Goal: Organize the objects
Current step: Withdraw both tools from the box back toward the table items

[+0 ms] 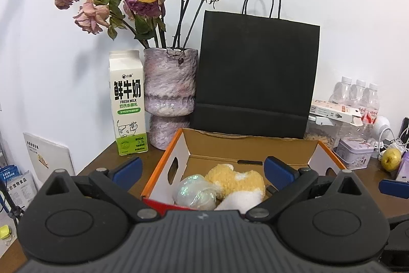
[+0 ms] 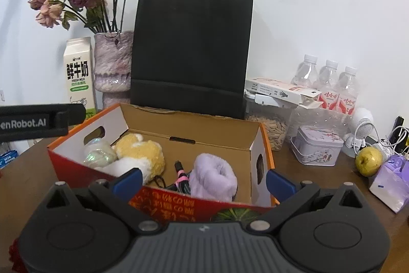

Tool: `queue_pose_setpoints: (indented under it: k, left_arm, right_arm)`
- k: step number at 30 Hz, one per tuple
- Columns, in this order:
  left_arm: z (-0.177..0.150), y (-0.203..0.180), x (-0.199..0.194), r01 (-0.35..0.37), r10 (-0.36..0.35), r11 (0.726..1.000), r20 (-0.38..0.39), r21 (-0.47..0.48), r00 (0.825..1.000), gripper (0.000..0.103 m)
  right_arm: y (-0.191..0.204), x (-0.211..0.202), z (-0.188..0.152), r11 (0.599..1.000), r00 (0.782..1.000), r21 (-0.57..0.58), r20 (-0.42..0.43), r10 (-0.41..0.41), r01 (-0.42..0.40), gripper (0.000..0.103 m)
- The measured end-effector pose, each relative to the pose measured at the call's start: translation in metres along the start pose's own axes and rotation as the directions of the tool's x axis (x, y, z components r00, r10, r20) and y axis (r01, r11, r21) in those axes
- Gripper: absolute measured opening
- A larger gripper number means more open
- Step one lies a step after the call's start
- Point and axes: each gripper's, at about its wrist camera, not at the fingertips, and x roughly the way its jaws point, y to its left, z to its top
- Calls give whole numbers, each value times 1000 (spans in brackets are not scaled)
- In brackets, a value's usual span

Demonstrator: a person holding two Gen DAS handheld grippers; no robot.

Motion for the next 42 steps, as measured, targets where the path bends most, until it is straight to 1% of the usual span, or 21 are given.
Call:
queue_pose_setpoints:
  k: [11, 17, 23, 26, 34, 42]
  left_arm:
    - [-13, 9, -29, 1, -1, 1000, -19, 0, 1000, 103]
    - [-22, 14, -45, -9, 9, 1000, -20, 0, 1000, 103]
    - [-34, 11, -59, -7, 8, 1000, -24, 18, 1000, 103]
    - [-42, 11, -68, -5, 6, 1000, -24, 21, 1000, 103]
    - [-53, 9, -90, 11, -10, 1000, -11, 29, 1000, 103]
    - [-68, 5, -104, 20, -18, 998, -21, 53, 1000, 103]
  right_arm:
    - [-1, -35, -18, 1000, 1000, -4, 7, 8, -8, 103]
    - [-1, -56, -31, 1000, 999, 10, 36, 12, -12, 103]
    - [0, -75, -43, 1000, 998, 11, 58, 17, -18, 103]
    - [1, -83, -53, 1000, 997, -1, 76, 2, -2, 103]
    - [-2, -97, -68, 1000, 998, 8, 66, 5, -5, 103]
    - [-4, -111, -83, 1000, 999, 23, 53, -2, 0, 103]
